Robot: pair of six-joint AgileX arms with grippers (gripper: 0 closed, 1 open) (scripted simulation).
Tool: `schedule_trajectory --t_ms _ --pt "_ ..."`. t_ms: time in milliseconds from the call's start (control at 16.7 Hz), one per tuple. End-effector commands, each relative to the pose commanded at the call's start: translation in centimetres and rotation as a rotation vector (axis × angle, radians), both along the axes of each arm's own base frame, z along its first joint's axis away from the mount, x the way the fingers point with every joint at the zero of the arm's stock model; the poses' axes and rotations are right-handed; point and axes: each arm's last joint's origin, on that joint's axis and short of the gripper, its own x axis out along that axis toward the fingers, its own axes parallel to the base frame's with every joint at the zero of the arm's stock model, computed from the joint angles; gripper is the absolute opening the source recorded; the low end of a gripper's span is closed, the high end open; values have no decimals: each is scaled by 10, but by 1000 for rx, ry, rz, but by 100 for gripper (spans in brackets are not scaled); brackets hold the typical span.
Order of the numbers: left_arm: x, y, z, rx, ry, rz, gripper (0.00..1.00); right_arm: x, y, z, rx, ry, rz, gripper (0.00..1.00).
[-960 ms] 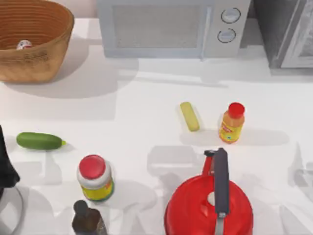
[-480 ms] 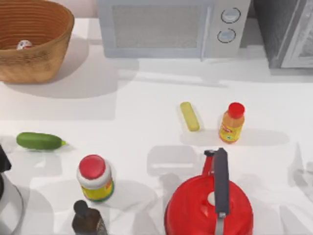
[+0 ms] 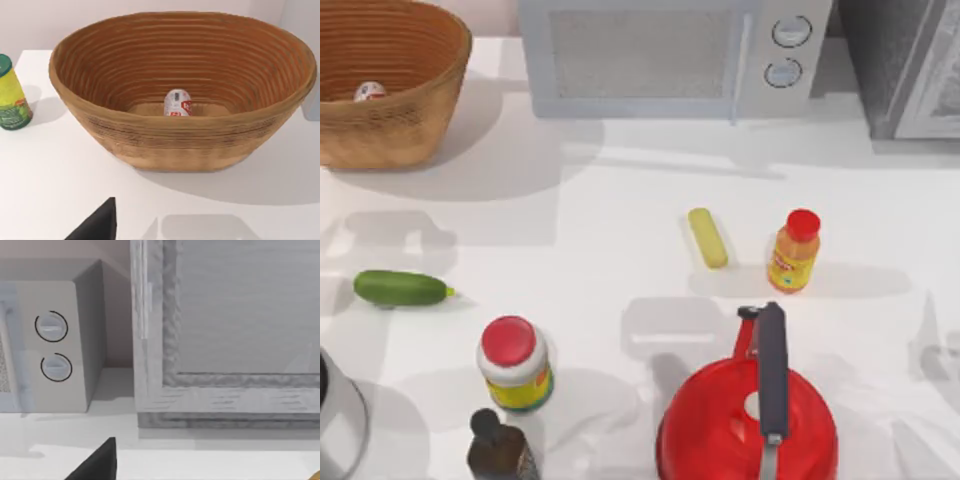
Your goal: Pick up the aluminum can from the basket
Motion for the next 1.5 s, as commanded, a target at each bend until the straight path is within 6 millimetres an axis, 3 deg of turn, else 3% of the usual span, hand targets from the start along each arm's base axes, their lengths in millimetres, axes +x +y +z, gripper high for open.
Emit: schedule_trajectory --t_ms 180,360,540,840,1140,1500 --pt "59 4 24 -4 165 -7 100 0 0 0 0 0 0 100" --pt "127 10 27 -13 333 -15 100 0 0 0 0 0 0 100" --pt "194 16 10 -26 491 -24 100 0 0 0 0 0 0 100" --pt "280 24 -49 -48 703 -38 100 0 0 0 0 0 0 100" --pt "322 29 -100 -62 819 -45 100 0 0 0 0 0 0 100" --pt "328 30 -110 -64 837 -46 100 0 0 0 0 0 0 100"
